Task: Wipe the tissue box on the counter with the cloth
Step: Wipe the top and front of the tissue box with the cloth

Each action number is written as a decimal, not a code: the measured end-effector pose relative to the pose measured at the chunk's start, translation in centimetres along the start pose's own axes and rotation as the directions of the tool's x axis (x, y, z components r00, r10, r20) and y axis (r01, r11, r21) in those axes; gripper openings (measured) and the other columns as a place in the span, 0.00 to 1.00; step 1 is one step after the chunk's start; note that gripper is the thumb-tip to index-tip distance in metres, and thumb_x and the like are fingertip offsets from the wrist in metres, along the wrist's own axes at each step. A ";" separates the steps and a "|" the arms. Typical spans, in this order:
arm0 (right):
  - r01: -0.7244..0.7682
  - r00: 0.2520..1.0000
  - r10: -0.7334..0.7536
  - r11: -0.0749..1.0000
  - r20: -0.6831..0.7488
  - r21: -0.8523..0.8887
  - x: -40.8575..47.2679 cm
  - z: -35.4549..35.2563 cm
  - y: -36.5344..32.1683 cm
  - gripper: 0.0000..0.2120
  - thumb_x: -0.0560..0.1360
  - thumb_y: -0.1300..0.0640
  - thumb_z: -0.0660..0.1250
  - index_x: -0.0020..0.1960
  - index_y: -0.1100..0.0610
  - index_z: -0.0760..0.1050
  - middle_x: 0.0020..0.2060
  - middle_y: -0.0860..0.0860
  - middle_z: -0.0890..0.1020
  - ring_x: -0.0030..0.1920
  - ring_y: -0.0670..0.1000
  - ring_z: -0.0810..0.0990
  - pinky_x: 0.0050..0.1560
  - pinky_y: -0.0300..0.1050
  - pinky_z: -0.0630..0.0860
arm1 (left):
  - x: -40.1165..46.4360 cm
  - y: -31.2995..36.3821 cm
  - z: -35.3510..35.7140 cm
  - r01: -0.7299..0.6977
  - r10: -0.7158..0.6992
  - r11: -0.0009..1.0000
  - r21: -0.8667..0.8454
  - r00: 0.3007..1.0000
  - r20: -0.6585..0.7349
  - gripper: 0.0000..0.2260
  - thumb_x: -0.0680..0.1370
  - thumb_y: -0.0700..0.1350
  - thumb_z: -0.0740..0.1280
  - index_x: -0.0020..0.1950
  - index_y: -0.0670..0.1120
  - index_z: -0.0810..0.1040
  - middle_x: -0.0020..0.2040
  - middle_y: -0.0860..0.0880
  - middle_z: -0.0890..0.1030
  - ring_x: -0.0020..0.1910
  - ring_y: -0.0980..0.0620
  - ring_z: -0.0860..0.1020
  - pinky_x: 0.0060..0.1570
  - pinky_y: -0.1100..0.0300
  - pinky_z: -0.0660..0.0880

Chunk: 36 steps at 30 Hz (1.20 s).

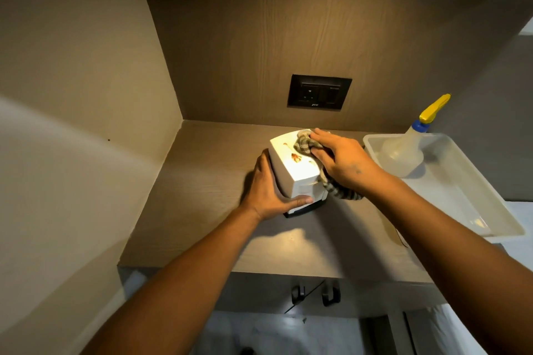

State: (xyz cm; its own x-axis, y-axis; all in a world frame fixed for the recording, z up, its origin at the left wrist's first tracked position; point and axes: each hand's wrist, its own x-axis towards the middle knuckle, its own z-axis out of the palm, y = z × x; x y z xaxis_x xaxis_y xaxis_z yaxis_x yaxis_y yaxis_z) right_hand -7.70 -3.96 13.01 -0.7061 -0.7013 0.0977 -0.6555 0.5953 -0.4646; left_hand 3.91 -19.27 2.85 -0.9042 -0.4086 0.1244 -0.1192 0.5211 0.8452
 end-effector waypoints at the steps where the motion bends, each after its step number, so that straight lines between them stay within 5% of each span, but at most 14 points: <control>1: -0.032 0.999 0.032 0.999 0.005 -0.015 1.0 0.0 -0.4 0.21 0.81 0.51 0.61 0.73 0.52 0.67 0.74 0.51 0.68 0.72 0.58 0.66 0.70 0.52 0.62 | 0.0 0.0 0.0 -0.003 0.003 1.000 -0.004 1.000 0.000 0.64 0.53 0.71 0.80 0.79 0.48 0.54 0.73 0.48 0.68 0.71 0.49 0.70 0.69 0.46 0.72; 7: 0.028 0.999 -0.027 0.998 0.021 -0.058 2.5 0.7 -2.2 0.21 0.81 0.52 0.61 0.73 0.53 0.67 0.75 0.53 0.65 0.74 0.60 0.63 0.71 0.56 0.60 | -0.1 -0.1 -0.2 -0.039 0.039 0.999 -0.005 0.999 -0.004 0.62 0.54 0.70 0.82 0.78 0.48 0.56 0.70 0.49 0.70 0.68 0.50 0.71 0.67 0.46 0.74; 11: 0.135 0.990 -0.136 0.990 -0.034 -0.031 -1.8 0.5 -1.2 0.19 0.80 0.54 0.63 0.71 0.53 0.70 0.73 0.54 0.69 0.72 0.58 0.65 0.68 0.48 0.57 | -0.1 -0.4 0.1 -0.045 0.045 0.999 -0.012 0.999 -0.009 0.62 0.55 0.69 0.82 0.79 0.50 0.55 0.72 0.49 0.69 0.69 0.51 0.70 0.68 0.50 0.73; 18: -0.086 0.995 0.088 0.996 -0.054 0.035 2.0 1.0 -1.7 0.21 0.82 0.51 0.59 0.73 0.54 0.68 0.74 0.53 0.68 0.72 0.59 0.65 0.70 0.51 0.61 | 0.1 -0.4 -0.1 -0.033 0.033 0.999 0.025 0.999 -0.003 0.63 0.54 0.72 0.81 0.79 0.50 0.55 0.71 0.50 0.69 0.69 0.51 0.70 0.68 0.46 0.73; 24: 0.063 0.998 -0.064 0.995 -0.014 -0.073 3.7 1.9 -2.4 0.21 0.81 0.50 0.60 0.73 0.54 0.68 0.73 0.54 0.68 0.73 0.58 0.63 0.70 0.54 0.60 | 0.1 -0.6 -0.2 -0.040 0.040 0.998 0.056 0.999 0.001 0.64 0.54 0.76 0.78 0.80 0.51 0.53 0.71 0.51 0.68 0.69 0.51 0.71 0.67 0.46 0.73; 29: 0.197 0.979 -0.201 0.975 -0.034 -0.104 0.5 1.9 -1.1 0.22 0.80 0.49 0.62 0.72 0.52 0.68 0.73 0.50 0.69 0.74 0.54 0.61 0.69 0.47 0.54 | 0.0 -0.5 -0.2 -0.044 0.045 0.997 0.057 0.999 -0.013 0.62 0.54 0.77 0.77 0.78 0.52 0.55 0.70 0.52 0.70 0.67 0.52 0.72 0.65 0.48 0.75; 36: 0.033 0.998 -0.034 0.999 -0.045 -0.015 4.7 1.6 -2.5 0.19 0.81 0.48 0.60 0.70 0.51 0.72 0.69 0.52 0.75 0.66 0.58 0.73 0.62 0.52 0.70 | -0.1 0.1 0.1 0.017 -0.016 0.998 0.054 0.999 -0.029 0.64 0.52 0.78 0.76 0.78 0.55 0.51 0.72 0.52 0.67 0.68 0.53 0.69 0.64 0.55 0.71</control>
State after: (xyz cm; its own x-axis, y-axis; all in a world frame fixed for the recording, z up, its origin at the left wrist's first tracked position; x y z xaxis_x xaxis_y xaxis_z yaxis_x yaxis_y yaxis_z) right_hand -8.94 -9.43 13.22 -0.6947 -0.7029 0.1526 -0.6827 0.5776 -0.4476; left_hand 3.92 -19.05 2.88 -0.8899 -0.4385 0.1259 -0.1568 0.5533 0.8181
